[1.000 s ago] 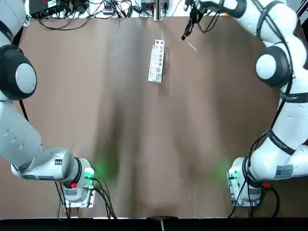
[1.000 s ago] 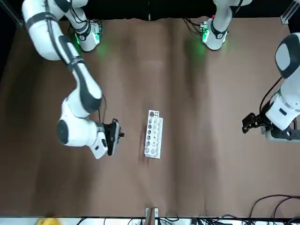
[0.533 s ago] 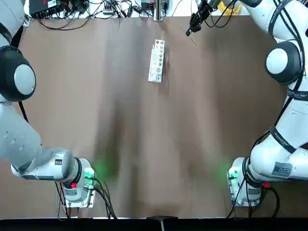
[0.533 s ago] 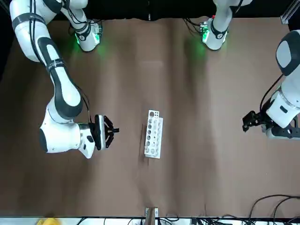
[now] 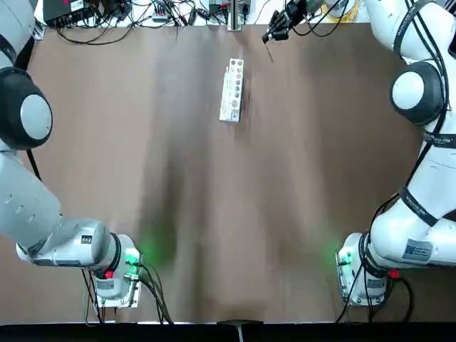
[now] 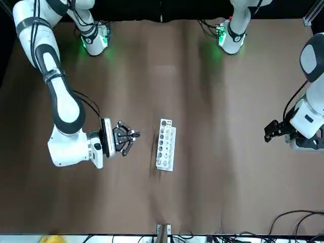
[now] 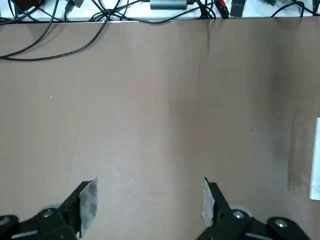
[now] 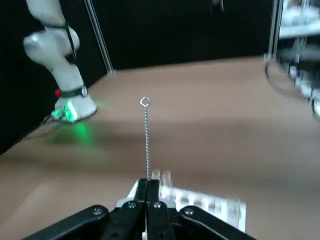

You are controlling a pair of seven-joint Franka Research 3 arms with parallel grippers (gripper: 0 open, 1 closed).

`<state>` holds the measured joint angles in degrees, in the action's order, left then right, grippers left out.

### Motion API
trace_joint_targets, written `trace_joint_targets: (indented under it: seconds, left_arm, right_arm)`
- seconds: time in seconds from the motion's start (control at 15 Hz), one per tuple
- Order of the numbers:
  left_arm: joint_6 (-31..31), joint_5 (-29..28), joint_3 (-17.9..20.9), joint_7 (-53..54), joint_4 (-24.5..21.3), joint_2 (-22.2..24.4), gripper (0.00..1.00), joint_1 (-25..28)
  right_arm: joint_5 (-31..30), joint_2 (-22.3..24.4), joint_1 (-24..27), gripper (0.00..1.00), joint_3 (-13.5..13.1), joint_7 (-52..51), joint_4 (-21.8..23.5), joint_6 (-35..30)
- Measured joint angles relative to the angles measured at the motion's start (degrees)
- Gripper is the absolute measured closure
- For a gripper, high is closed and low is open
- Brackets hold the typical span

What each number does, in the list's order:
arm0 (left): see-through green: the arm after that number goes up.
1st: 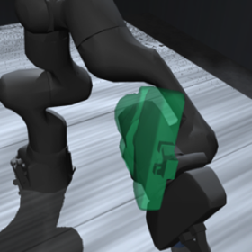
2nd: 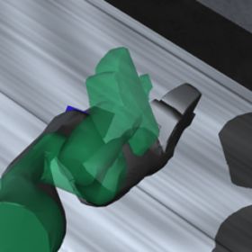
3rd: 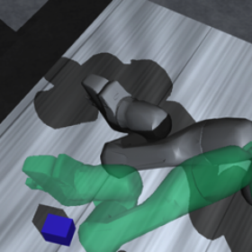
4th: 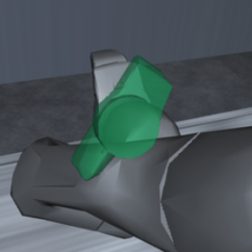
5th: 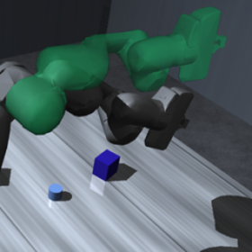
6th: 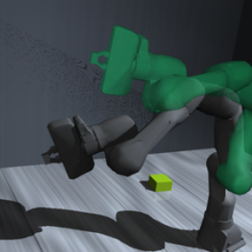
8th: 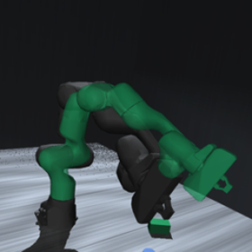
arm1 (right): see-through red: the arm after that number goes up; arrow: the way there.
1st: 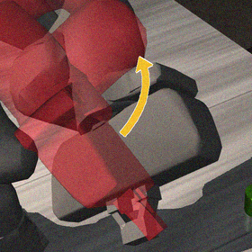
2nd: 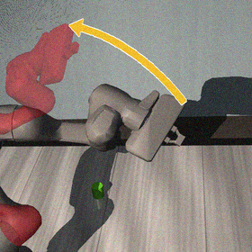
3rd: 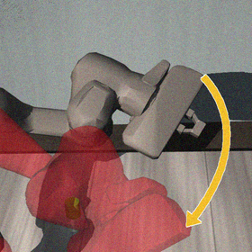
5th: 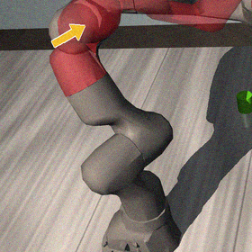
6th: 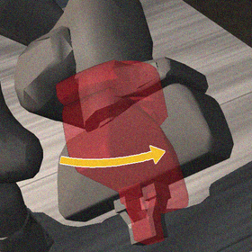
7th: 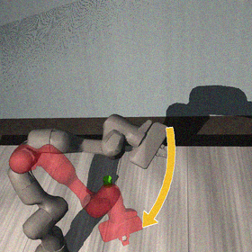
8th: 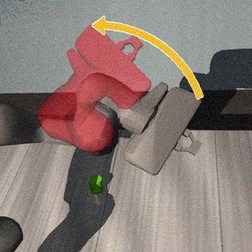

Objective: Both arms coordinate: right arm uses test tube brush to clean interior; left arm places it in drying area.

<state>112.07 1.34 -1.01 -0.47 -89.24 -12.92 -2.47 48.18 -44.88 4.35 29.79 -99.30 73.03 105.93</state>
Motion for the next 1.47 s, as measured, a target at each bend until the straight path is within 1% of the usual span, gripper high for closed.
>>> trace_joint_targets:
  seconds: [0.13,0.4,0.6,0.8,1.0,1.47]
  left_arm:
    - [0.0,-0.01,0.0,0.0,0.0,0.0,0.0,0.0]
    - [-0.05,-0.01,-0.03,0.0,-0.01,0.0,0.0,-0.02]
    - [-0.07,-0.01,-0.06,0.0,-0.02,0.0,0.0,-0.03]
    - [-0.1,-0.01,-0.07,0.0,-0.04,0.0,0.0,-0.09]
    - [-0.17,-0.01,-0.07,0.0,-0.13,-0.01,0.0,-0.51]
    - [-0.2,-0.06,-0.14,0.0,-0.2,-0.03,0.0,-0.65]
  right_arm:
    - [4.75,-0.57,-0.97,0.98,0.03,-4.94,0.02,1.73]
    - [16.04,-2.25,-3.16,0.98,0.04,-9.86,0.14,3.74]
    - [21.62,-3.11,-4.21,0.98,0.04,-12.08,0.14,6.26]
    - [26.92,-3.9,-4.96,0.98,0.04,-16.43,0.14,8.9]
    - [28.81,-4.88,-5.61,0.98,0.04,-18.69,0.05,11.25]
    - [29.42,-5.5,-5.55,0.98,-0.11,-21.52,-0.05,11.53]
